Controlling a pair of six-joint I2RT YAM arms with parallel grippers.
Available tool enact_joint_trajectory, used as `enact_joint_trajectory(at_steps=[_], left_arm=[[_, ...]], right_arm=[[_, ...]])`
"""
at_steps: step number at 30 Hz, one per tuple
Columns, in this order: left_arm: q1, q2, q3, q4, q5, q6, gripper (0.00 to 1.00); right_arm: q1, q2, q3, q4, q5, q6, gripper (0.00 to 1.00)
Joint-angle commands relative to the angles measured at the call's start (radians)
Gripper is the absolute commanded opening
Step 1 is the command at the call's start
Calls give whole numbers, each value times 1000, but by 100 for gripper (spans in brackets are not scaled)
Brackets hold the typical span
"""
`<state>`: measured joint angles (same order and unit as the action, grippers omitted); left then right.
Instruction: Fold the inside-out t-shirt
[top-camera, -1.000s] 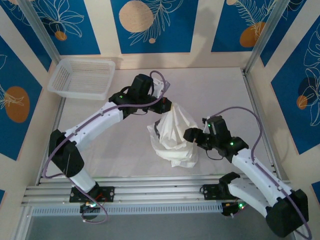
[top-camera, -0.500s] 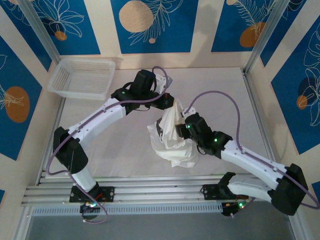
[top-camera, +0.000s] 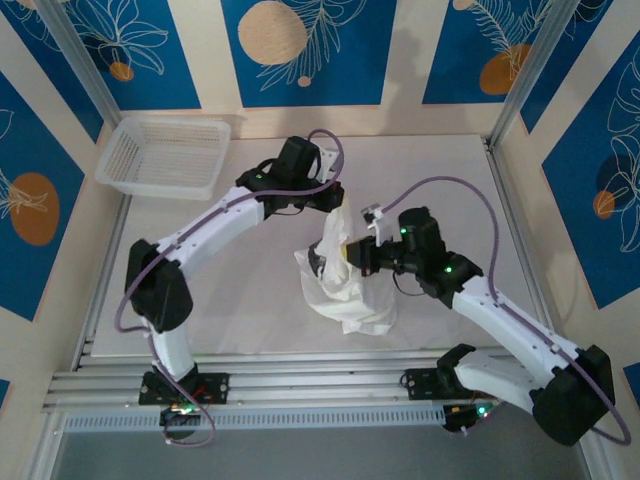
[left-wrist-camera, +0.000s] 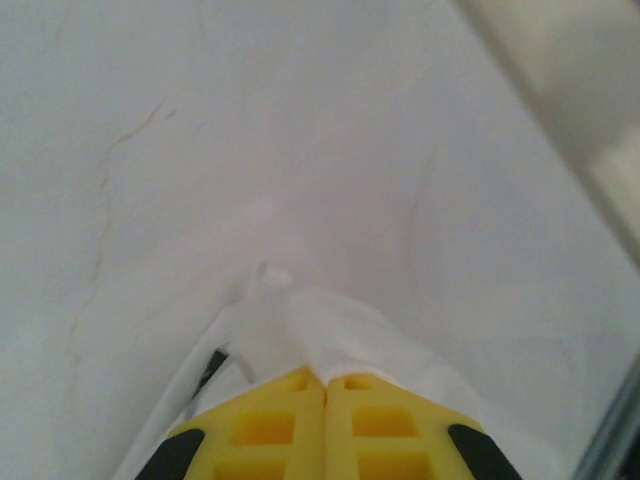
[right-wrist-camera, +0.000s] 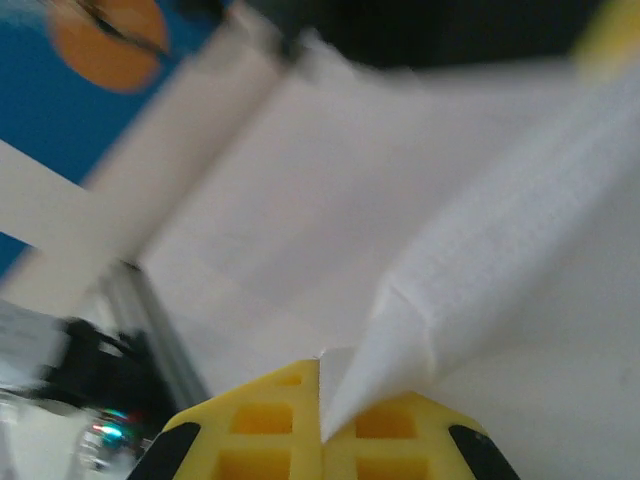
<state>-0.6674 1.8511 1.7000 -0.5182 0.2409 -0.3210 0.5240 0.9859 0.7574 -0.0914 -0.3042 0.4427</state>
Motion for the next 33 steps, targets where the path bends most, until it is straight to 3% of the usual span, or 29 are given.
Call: enact_joint_trajectory(at_steps=[1,3,5,7,11,13,16,20,23,24,25,26,28,32,33], left_arm=[[15,-48,-21,11,-64,52,18],[22,-119,-79,22,-96,65,38],[29,-194,-150,24,-101,79,45],[29,-290,-255,65,-59,95,47],[21,-479,-519,284,250,123,47],[-6,-531,-622,387,322,137,49],[-47,-510,-662,411,237,124,55],[-74,-396,-640,475,226,123,84],[-80,-321,-622,529,167,93,91],[-81,-310,-617,552,154,69,89],[-80,-307,-613,568,148,50,81],[-78,-304,-602,572,154,33,62],[-72,-307,-576,577,219,-12,1],[-15,-315,-574,821,581,-361,0],[-14,-317,-577,885,642,-444,0]], right_arm=[[-63,-28,-33,198,-271,176,0],[-104,-19,-39,226,-280,208,0],[-133,-4,-36,233,-285,228,0],[-152,11,-29,214,-278,236,0],[-190,37,-20,191,-263,274,0],[-203,47,-20,202,-268,287,0],[-204,60,-9,209,-276,296,0],[-200,61,13,212,-296,320,0],[-194,60,31,205,-304,348,0],[-193,61,43,187,-309,348,0],[-191,63,52,161,-311,342,0],[-191,66,65,132,-309,332,0],[-197,78,77,83,-288,312,0],[-292,184,77,-24,-165,302,0],[-319,239,91,-61,-145,272,5]])
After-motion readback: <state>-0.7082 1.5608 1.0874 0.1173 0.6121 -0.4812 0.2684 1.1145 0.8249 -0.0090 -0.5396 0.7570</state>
